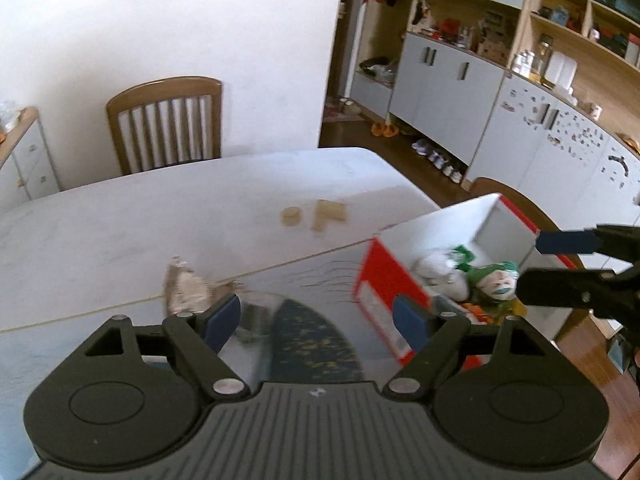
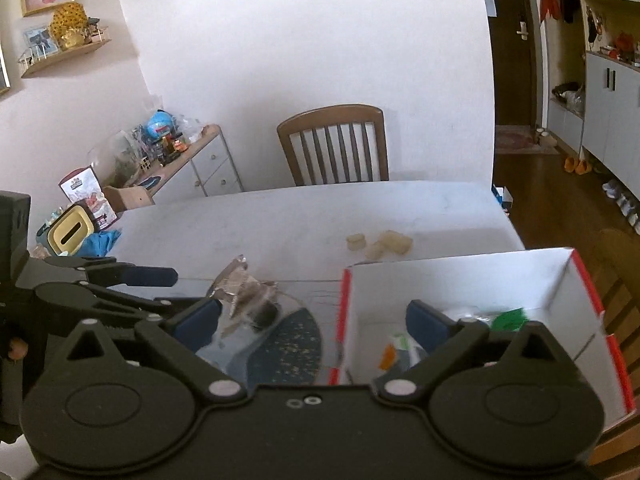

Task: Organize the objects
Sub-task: 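Withdraw both tools from the box back over the table, then grasp the silver foil bag with the left tool while the right grasps the clear bag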

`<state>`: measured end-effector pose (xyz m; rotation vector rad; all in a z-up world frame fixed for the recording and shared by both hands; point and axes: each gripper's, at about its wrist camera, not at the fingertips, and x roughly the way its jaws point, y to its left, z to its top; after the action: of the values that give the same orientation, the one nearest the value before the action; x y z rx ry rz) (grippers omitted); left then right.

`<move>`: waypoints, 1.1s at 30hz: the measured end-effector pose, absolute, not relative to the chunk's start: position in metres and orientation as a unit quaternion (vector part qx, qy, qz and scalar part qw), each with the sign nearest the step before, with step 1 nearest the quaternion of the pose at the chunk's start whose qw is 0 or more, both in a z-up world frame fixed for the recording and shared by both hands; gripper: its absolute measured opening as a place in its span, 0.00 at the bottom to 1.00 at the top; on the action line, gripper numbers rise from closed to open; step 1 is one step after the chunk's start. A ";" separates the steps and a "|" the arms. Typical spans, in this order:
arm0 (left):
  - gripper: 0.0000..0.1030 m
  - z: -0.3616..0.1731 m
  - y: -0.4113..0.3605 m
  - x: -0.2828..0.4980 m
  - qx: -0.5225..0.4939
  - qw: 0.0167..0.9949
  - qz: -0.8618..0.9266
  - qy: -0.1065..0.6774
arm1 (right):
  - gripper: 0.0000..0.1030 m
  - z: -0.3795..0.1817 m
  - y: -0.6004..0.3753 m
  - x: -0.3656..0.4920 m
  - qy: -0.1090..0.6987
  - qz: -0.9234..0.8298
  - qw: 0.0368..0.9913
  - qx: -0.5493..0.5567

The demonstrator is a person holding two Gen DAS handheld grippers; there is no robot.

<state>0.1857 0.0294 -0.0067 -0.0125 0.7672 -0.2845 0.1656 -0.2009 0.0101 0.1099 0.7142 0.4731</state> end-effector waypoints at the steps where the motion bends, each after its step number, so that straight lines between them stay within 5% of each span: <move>1: 0.81 -0.007 0.038 0.187 -0.009 0.918 -0.136 0.373 | 0.97 0.009 -0.195 0.166 0.349 0.228 0.907 0.054; 8: 0.82 -0.013 0.091 0.200 -0.020 0.920 -0.122 0.373 | 0.97 0.000 -0.154 0.168 0.366 0.220 0.903 0.052; 15: 0.96 -0.030 0.124 0.223 -0.040 0.917 -0.136 0.372 | 0.97 -0.014 -0.114 0.182 0.383 0.206 0.899 0.046; 33: 0.99 -0.102 0.129 0.289 -0.014 0.903 -0.143 0.405 | 0.94 -0.079 -0.059 0.232 0.428 0.181 0.886 0.007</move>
<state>0.2890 0.1293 -0.1015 -0.0291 0.8379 -0.2947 0.2320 -0.0585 -0.0794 0.0137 0.8894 0.3757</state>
